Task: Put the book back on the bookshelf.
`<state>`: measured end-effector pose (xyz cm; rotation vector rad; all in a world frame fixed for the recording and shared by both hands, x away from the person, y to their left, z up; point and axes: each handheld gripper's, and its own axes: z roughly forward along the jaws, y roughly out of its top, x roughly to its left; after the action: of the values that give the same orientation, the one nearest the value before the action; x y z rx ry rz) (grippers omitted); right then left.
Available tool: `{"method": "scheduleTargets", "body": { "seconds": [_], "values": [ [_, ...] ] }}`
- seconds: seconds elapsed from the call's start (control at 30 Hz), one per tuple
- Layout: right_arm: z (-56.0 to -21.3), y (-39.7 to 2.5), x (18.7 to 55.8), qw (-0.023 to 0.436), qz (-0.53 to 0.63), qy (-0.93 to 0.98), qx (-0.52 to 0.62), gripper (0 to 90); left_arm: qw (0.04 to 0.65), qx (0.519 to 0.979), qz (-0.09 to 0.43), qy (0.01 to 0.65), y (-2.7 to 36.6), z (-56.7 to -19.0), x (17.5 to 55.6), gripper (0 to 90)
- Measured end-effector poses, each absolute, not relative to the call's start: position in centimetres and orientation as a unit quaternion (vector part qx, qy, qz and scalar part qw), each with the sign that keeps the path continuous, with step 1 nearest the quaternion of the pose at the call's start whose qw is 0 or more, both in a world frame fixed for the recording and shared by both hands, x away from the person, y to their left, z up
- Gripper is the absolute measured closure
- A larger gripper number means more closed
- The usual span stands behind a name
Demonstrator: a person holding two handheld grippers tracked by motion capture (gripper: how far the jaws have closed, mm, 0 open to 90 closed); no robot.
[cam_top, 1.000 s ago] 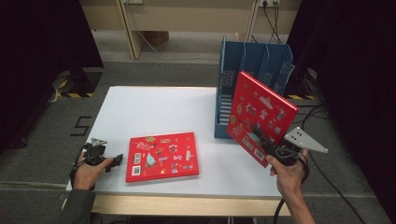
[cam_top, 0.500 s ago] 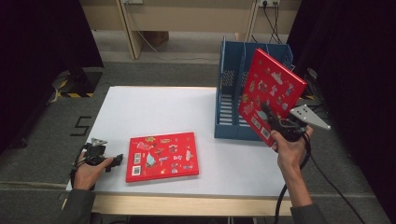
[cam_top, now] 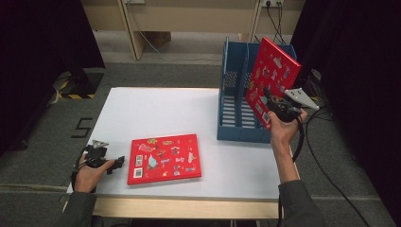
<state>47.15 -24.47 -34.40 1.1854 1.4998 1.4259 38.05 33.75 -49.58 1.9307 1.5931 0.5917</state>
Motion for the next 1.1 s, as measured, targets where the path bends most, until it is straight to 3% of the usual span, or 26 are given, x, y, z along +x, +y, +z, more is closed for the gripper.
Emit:
{"method": "scheduleTargets", "body": {
  "seconds": [1.1],
  "values": [
    [-38.0,-20.2,55.6,0.384,0.481,0.591,0.521,79.2,0.282,0.72,0.221,0.594,33.8,-49.6,38.0,13.9]
  ]
}}
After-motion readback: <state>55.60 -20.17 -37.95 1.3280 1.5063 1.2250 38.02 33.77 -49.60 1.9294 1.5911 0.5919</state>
